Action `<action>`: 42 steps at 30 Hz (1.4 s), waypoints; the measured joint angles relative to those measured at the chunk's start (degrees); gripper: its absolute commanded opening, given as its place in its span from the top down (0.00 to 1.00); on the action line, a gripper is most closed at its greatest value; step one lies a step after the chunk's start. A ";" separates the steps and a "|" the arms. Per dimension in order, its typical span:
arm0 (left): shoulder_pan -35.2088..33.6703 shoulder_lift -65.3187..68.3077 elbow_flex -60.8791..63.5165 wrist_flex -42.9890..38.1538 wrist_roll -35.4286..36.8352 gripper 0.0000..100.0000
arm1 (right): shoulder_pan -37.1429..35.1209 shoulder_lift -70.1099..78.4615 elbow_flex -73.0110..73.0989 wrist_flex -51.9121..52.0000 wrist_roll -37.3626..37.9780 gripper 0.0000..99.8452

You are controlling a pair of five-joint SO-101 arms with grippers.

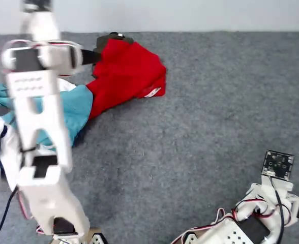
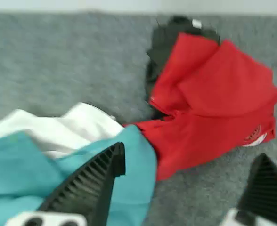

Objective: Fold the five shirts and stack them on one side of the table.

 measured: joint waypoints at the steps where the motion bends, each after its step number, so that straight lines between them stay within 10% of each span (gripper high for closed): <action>1: 1.05 3.16 -0.18 -0.97 0.70 0.60 | 0.00 0.00 0.00 0.00 0.09 0.64; 18: 5.89 43.34 -24.70 -0.79 2.55 0.72 | 0.00 0.00 0.00 0.00 0.09 0.64; 24: 3.16 44.22 -37.80 4.04 2.55 0.99 | 0.00 0.00 0.00 0.00 0.09 0.64; 42: -19.52 25.85 -44.92 10.11 2.64 0.99 | 0.00 0.00 0.00 0.00 0.09 0.64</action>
